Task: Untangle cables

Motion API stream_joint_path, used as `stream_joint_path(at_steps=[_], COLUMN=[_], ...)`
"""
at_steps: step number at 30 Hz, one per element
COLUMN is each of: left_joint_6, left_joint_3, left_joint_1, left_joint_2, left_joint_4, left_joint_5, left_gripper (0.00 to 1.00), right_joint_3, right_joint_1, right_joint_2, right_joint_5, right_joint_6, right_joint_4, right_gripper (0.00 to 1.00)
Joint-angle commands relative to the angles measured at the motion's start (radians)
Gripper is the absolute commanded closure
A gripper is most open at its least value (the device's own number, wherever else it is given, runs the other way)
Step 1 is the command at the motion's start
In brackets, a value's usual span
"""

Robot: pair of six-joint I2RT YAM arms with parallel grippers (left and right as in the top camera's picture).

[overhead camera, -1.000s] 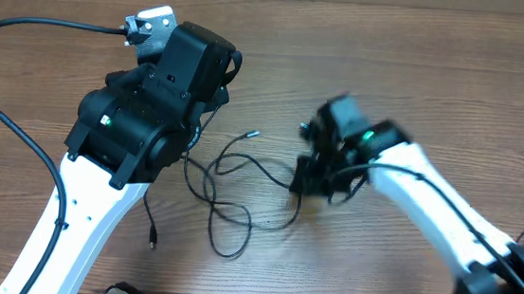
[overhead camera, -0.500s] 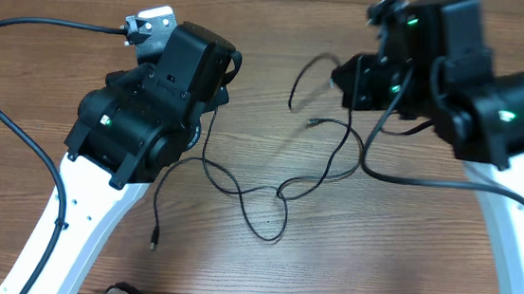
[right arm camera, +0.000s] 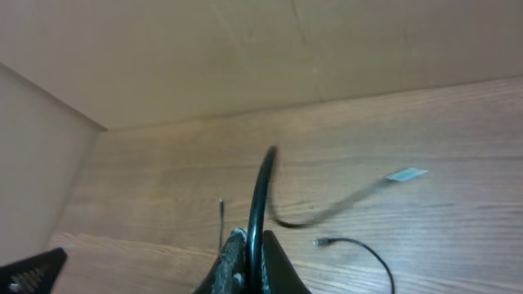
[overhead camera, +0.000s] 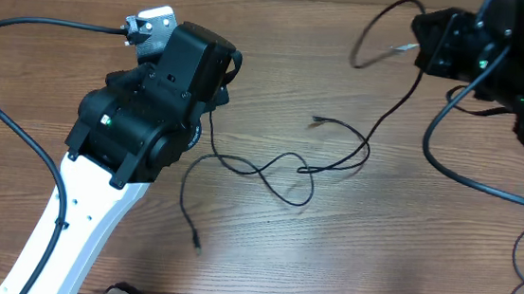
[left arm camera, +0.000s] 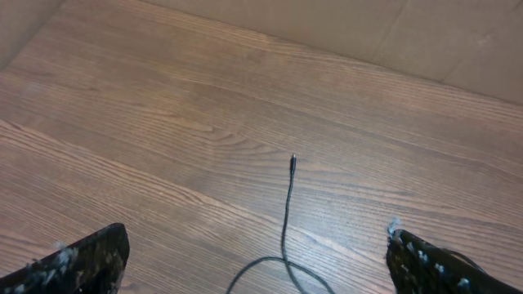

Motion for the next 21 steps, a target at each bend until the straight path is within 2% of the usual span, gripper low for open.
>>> stream_joint_path(at_steps=[1, 8, 16, 21], left_joint_6=[0.008, 0.008, 0.008, 0.008], left_joint_3=[0.014, 0.014, 0.014, 0.014], left_joint_1=[0.005, 0.005, 0.005, 0.004], left_joint_2=[0.007, 0.007, 0.007, 0.007], left_joint_4=[0.0, 0.0, 0.0, 0.0], left_joint_5=[-0.013, -0.013, -0.013, -0.012], left_gripper=[0.0, 0.01, 0.0, 0.0], right_joint_3=[0.069, 0.122, 0.123, 0.123], right_joint_1=[-0.031, -0.042, -0.042, -0.042], right_joint_2=[-0.016, -0.016, -0.016, -0.016], right_joint_5=[-0.04, -0.071, -0.206, -0.227], right_joint_6=[0.029, 0.118, 0.275, 0.299], right_joint_4=[0.021, 0.111, 0.256, 0.267], right_gripper=[0.96, 0.96, 0.96, 0.96])
